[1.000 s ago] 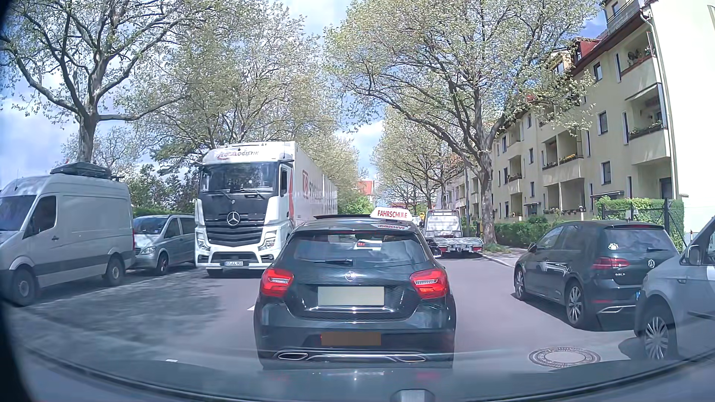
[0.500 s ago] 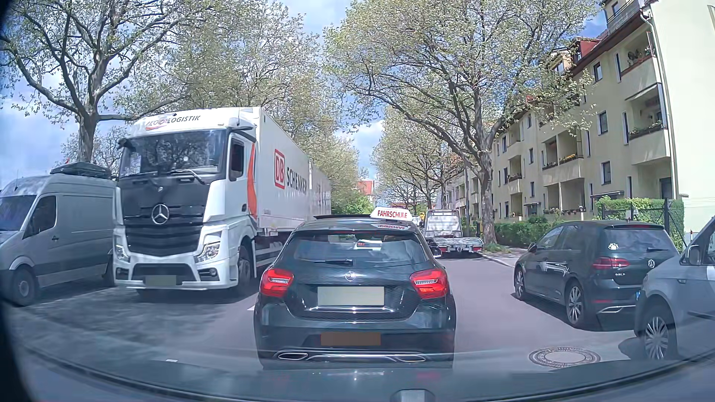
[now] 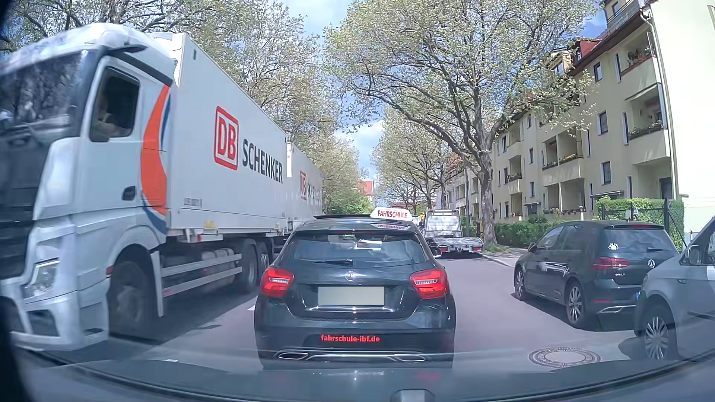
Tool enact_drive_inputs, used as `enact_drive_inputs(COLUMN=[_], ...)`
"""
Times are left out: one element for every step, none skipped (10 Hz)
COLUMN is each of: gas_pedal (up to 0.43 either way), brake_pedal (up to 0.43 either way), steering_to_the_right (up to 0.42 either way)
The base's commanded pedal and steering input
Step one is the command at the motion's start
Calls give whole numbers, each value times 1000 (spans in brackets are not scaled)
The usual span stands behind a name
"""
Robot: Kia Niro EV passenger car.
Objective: Follow the waypoints while adhering to traffic rules and regulations
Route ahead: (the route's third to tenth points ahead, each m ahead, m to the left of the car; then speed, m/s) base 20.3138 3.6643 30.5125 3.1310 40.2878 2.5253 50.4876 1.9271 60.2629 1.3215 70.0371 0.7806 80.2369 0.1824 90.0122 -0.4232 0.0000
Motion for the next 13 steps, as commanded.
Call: enact_drive_inputs(gas_pedal=[0, 0, 0, 0, 0, 0, 0, 0, 0, 0, 0, 0, 0], brake_pedal=[390, 390, 390, 390, 390, 384, 390, 390, 390, 390, 390, 390, 354], steering_to_the_right=[-4, -4, -4, -4, -4, -4, -4, -4, -4, -4, -4, -4, -4])
